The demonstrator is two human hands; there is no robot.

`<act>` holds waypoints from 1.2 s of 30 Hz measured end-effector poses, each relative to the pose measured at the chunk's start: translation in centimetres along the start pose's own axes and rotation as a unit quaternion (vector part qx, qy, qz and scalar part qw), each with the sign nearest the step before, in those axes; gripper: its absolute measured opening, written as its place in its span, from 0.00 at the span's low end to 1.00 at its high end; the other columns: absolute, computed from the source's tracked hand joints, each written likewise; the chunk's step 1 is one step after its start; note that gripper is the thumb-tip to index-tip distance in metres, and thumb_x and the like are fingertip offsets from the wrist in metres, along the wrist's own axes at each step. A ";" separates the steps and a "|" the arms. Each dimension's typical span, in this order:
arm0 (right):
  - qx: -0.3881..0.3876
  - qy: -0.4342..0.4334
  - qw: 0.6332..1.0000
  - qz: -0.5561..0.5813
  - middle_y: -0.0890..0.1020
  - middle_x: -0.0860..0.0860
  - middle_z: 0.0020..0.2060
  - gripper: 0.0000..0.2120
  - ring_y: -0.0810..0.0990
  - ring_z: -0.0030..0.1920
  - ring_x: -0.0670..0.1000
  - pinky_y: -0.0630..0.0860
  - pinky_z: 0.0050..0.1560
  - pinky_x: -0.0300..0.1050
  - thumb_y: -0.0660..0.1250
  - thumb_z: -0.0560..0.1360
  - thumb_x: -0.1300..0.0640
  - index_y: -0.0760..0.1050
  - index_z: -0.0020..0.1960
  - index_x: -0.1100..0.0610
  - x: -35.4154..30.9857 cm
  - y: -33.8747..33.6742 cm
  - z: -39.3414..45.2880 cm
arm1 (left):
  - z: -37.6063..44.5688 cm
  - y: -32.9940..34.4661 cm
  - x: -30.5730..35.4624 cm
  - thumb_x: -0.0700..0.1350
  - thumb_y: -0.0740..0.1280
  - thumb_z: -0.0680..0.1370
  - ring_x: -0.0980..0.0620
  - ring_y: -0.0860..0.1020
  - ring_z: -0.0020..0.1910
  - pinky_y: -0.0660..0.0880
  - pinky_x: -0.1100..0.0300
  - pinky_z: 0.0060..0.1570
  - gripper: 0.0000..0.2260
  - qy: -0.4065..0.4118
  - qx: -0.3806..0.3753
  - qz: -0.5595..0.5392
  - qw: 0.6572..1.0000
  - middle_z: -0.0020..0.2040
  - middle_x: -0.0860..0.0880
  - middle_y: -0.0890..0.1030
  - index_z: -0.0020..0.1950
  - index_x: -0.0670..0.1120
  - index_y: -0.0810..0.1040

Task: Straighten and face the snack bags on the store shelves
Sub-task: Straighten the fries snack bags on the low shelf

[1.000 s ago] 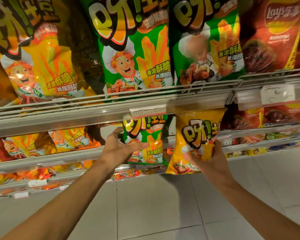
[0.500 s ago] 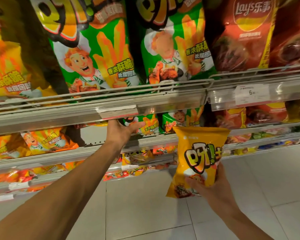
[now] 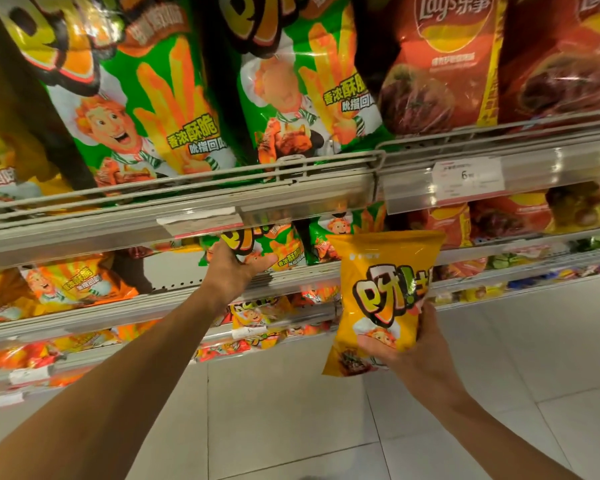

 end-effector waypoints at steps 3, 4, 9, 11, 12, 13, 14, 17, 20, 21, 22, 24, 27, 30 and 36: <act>-0.019 -0.018 1.000 -0.005 0.83 0.34 0.55 0.39 0.83 0.54 0.38 0.80 0.53 0.43 0.85 0.56 0.44 0.68 0.60 0.31 -1.1 0.7 -0.6 | -1.0 -1.1 -1.1 0.43 0.77 0.72 0.48 0.77 0.59 0.74 0.51 0.65 0.23 -0.006 0.004 0.045 0.999 0.61 0.46 0.75 0.64 0.48 0.73; -0.031 -0.029 0.999 -0.007 0.83 0.35 0.56 0.40 0.83 0.56 0.39 0.80 0.55 0.46 0.85 0.56 0.43 0.68 0.61 0.32 -1.8 1.3 -1.0 | -1.5 -2.0 -1.7 0.45 0.76 0.73 0.46 0.75 0.62 0.72 0.50 0.68 0.28 -0.006 0.017 0.074 0.997 0.64 0.45 0.72 0.70 0.47 0.70; -0.072 -0.074 0.995 -0.008 0.84 0.45 0.60 0.40 0.83 0.60 0.47 0.81 0.58 0.45 0.84 0.62 0.50 0.69 0.69 0.45 -4.9 6.9 -3.3 | -5.4 -7.8 -4.1 0.52 0.69 0.78 0.46 0.71 0.64 0.67 0.58 0.67 0.23 0.070 0.082 0.239 0.965 0.64 0.45 0.70 0.69 0.43 0.71; -0.088 -0.070 0.994 0.003 0.84 0.46 0.61 0.42 0.83 0.60 0.49 0.82 0.60 0.49 0.85 0.61 0.53 0.69 0.71 0.46 -5.4 10.2 -4.2 | -6.5 -10.4 -5.6 0.51 0.68 0.79 0.45 0.70 0.65 0.67 0.56 0.67 0.22 0.084 0.091 0.287 0.950 0.65 0.43 0.71 0.69 0.40 0.72; -0.096 -0.065 0.993 0.009 0.83 0.47 0.62 0.44 0.83 0.61 0.50 0.81 0.61 0.53 0.85 0.61 0.53 0.68 0.71 0.46 -5.5 12.0 -4.6 | -7.0 -11.8 -6.3 0.51 0.68 0.79 0.44 0.70 0.66 0.68 0.55 0.68 0.23 0.088 0.096 0.311 0.942 0.67 0.42 0.71 0.69 0.40 0.72; -0.102 -0.062 0.993 0.010 0.83 0.46 0.63 0.45 0.83 0.62 0.50 0.79 0.63 0.57 0.86 0.60 0.52 0.68 0.72 0.46 -5.8 13.8 -5.0 | -7.4 -13.3 -7.0 0.50 0.68 0.79 0.43 0.69 0.67 0.68 0.53 0.68 0.23 0.088 0.100 0.329 0.935 0.68 0.41 0.70 0.70 0.39 0.71; -0.106 -0.061 0.992 0.006 0.82 0.44 0.63 0.47 0.82 0.62 0.48 0.78 0.64 0.57 0.86 0.59 0.49 0.68 0.72 0.46 -6.1 15.6 -5.4 | -7.7 -14.7 -7.8 0.50 0.68 0.79 0.42 0.69 0.67 0.69 0.51 0.67 0.23 0.090 0.101 0.343 0.929 0.68 0.41 0.70 0.70 0.39 0.71; -0.107 -0.063 0.991 -0.040 0.81 0.43 0.63 0.47 0.80 0.64 0.45 0.76 0.67 0.54 0.83 0.56 0.40 0.69 0.71 0.45 -7.0 20.6 -6.2 | -8.2 -18.6 -10.8 0.51 0.68 0.79 0.38 0.69 0.66 0.70 0.47 0.65 0.25 0.083 0.087 0.398 0.909 0.68 0.38 0.70 0.71 0.38 0.71; -0.128 -0.057 0.988 -0.069 0.79 0.50 0.65 0.44 0.77 0.67 0.51 0.73 0.69 0.56 0.82 0.58 0.39 0.72 0.70 0.49 -7.6 25.0 -5.9 | -7.8 -21.5 -14.0 0.56 0.64 0.79 0.40 0.66 0.68 0.66 0.47 0.68 0.30 0.052 0.060 0.461 0.884 0.70 0.39 0.67 0.75 0.40 0.65; -0.124 -0.055 0.988 -0.077 0.79 0.50 0.64 0.43 0.78 0.66 0.51 0.74 0.68 0.55 0.82 0.58 0.39 0.73 0.69 0.49 -7.7 26.1 -5.6 | -7.6 -22.1 -14.8 0.57 0.64 0.80 0.41 0.65 0.69 0.65 0.49 0.69 0.31 0.050 0.049 0.476 0.877 0.71 0.40 0.66 0.76 0.42 0.62; -0.108 -0.055 0.989 -0.087 0.80 0.48 0.62 0.42 0.79 0.63 0.49 0.75 0.65 0.52 0.82 0.57 0.38 0.73 0.67 0.47 -8.0 26.9 -5.3 | -7.4 -22.5 -15.5 0.58 0.63 0.79 0.42 0.64 0.71 0.63 0.50 0.71 0.32 0.053 0.040 0.484 0.872 0.72 0.41 0.65 0.77 0.43 0.61; -0.066 -0.049 0.992 -0.095 0.82 0.39 0.56 0.36 0.81 0.58 0.46 0.77 0.56 0.42 0.82 0.58 0.38 0.72 0.63 0.40 -8.6 28.0 -4.4 | -7.3 -23.2 -16.5 0.58 0.63 0.79 0.42 0.63 0.71 0.62 0.50 0.72 0.32 0.057 0.033 0.491 0.868 0.72 0.42 0.64 0.78 0.43 0.60; -0.032 -0.047 0.992 -0.113 0.83 0.34 0.49 0.27 0.83 0.52 0.43 0.76 0.44 0.29 0.80 0.64 0.42 0.73 0.59 0.36 -9.7 29.4 -3.2 | -7.4 -24.1 -16.7 0.57 0.65 0.78 0.39 0.65 0.68 0.65 0.46 0.69 0.32 0.079 0.050 0.510 0.855 0.68 0.39 0.66 0.77 0.42 0.62; -0.021 -0.047 0.993 -0.108 0.83 0.46 0.58 0.39 0.81 0.58 0.48 0.79 0.57 0.48 0.82 0.61 0.43 0.72 0.67 0.49 -10.6 30.4 -2.2 | -7.4 -24.9 -16.5 0.55 0.65 0.78 0.37 0.64 0.69 0.63 0.44 0.72 0.33 0.099 0.066 0.512 0.851 0.70 0.38 0.65 0.77 0.40 0.61; -0.003 -0.074 0.992 -0.101 0.82 0.49 0.55 0.39 0.80 0.57 0.50 0.78 0.61 0.53 0.82 0.58 0.38 0.69 0.61 0.51 -14.1 32.5 0.8 | -6.6 -25.6 -17.8 0.60 0.59 0.80 0.41 0.56 0.75 0.53 0.48 0.77 0.37 0.062 0.044 0.524 0.848 0.75 0.43 0.57 0.80 0.43 0.48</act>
Point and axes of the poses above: each hand's wrist, its own z-axis towards the middle knuckle, its own y-axis out of the palm, x = y × z, the point moved 9 cm from there along z, towards the middle knuckle
